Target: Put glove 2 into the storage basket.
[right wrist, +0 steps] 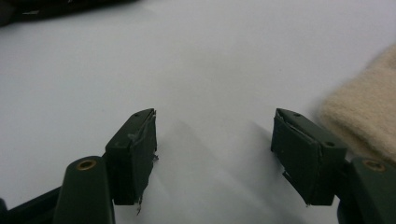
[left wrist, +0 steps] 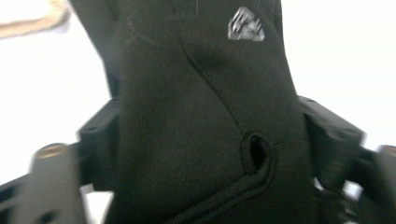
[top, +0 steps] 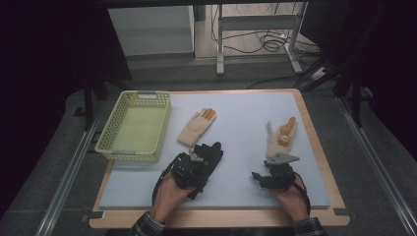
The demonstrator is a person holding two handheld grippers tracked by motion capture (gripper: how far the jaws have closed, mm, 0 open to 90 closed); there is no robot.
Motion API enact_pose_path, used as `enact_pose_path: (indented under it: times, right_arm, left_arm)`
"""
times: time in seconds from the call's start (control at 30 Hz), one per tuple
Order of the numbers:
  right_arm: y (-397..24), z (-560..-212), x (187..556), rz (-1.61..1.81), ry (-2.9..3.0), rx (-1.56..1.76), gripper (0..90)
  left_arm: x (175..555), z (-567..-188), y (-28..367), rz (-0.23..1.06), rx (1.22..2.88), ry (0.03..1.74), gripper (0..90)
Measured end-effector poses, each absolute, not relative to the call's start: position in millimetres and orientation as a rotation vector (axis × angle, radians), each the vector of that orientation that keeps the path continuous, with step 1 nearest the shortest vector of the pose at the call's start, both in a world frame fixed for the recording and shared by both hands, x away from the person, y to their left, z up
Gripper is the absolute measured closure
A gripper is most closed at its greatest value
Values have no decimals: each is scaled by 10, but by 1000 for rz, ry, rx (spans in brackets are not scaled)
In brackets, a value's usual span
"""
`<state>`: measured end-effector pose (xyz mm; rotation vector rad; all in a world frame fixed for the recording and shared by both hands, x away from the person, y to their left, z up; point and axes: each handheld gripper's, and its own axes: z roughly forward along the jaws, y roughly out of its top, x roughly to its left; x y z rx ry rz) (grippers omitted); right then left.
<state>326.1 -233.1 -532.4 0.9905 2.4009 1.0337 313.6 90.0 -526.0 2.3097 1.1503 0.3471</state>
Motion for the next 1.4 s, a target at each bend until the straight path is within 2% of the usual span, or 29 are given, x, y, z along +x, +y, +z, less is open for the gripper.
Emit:
enact_pose_path:
  times: [0.07,0.1,0.13,0.17,0.23,0.3,0.5,0.87,1.1,1.4]
  right_arm:
    - [-2331,-5324,3261,1033,2401,989,307]
    - [-2331,-5324,3261,1032,2401,989,307]
    - [-2331,-5324,3261,1032,2401,989,307]
    - [-2331,-5324,3261,1033,2401,989,307]
    - [-2331,-5324,3262,1033,2401,990,307]
    - [-2330,-5324,3261,1034,2400,992,307]
    - [-2330,-5324,3262,1034,2401,992,307]
    - [-2331,-5324,3261,1033,2402,990,304]
    - [-2331,-5325,3262,1034,2402,988,303]
    - [-2330,-5327,3262,1035,2400,985,301]
  left_arm:
    - [3138,-5250,930,355,2307,1146,335]
    - [3135,-5240,960,377,2306,1140,479]
    - [3135,-5240,960,377,2306,1140,528]
    - [3134,-5240,981,390,2304,1135,528]
    - [3137,-5239,1007,397,2300,1130,611]
    - [3142,-5226,1016,396,2307,1121,639]
    - [3182,-5115,1078,334,2276,1111,650]
    - [3358,-4547,1274,409,2196,1135,641]
    - [3536,-4183,1613,491,2157,1213,639]
    - [3807,-4054,2198,558,2106,1381,631]
